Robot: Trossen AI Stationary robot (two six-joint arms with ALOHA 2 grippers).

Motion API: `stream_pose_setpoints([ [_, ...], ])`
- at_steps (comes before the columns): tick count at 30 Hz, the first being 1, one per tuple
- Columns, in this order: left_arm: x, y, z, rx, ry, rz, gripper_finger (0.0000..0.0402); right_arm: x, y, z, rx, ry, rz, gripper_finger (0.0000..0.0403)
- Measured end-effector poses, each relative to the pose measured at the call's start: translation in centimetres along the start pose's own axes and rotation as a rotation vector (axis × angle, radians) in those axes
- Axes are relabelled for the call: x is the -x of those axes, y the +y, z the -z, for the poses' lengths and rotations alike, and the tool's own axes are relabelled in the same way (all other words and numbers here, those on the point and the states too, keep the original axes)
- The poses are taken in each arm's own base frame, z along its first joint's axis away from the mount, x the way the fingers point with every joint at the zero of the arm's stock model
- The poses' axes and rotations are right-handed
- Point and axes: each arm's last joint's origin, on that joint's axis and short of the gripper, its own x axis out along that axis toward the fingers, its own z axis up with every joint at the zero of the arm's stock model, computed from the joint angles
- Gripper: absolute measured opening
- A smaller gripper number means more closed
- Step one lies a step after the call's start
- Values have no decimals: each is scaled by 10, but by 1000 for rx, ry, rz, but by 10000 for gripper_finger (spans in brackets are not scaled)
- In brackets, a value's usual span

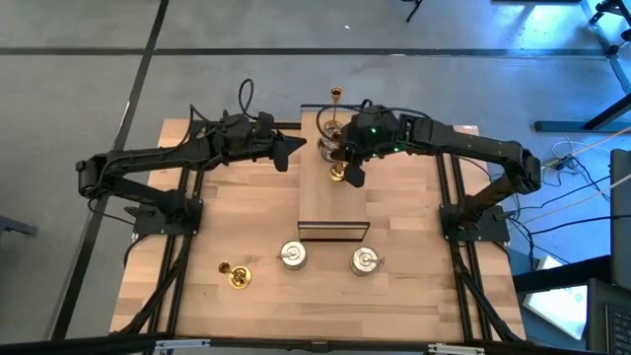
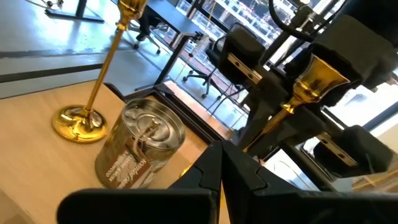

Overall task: Pick & Place candle stick holders
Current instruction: Put the right gold candle holder on the shelf

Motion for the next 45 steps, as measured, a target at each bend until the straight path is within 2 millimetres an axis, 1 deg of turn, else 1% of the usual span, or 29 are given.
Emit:
stream_pose_setpoints([
  [6,0,-1,1,-14,22,33,2,0,8,3,-138,27,180,14],
  [9,2,-1,-1,4,7,17,2,0,14,4,-216,25,201,14],
  [12,4,-4,-2,-42,-20,4,2,-1,25,4,-227,9,240,14],
  [16,4,-4,-1,-33,-24,-6,2,0,38,3,-260,-20,260,14],
  [19,5,-6,-1,-51,-18,7,2,0,47,3,-231,-26,282,14],
  [22,5,-7,0,-44,-8,22,2,-1,51,5,-199,-15,270,14],
  [27,5,-7,0,-40,9,48,2,-14,54,19,-177,11,262,14],
  [31,5,-8,0,-29,14,55,2,-26,56,27,-228,-52,286,14],
  [36,5,-9,2,-27,29,77,2,-25,62,25,-227,-122,381,14],
  [45,5,-10,2,-28,30,78,2,-25,61,25,-295,-126,378,14],
])
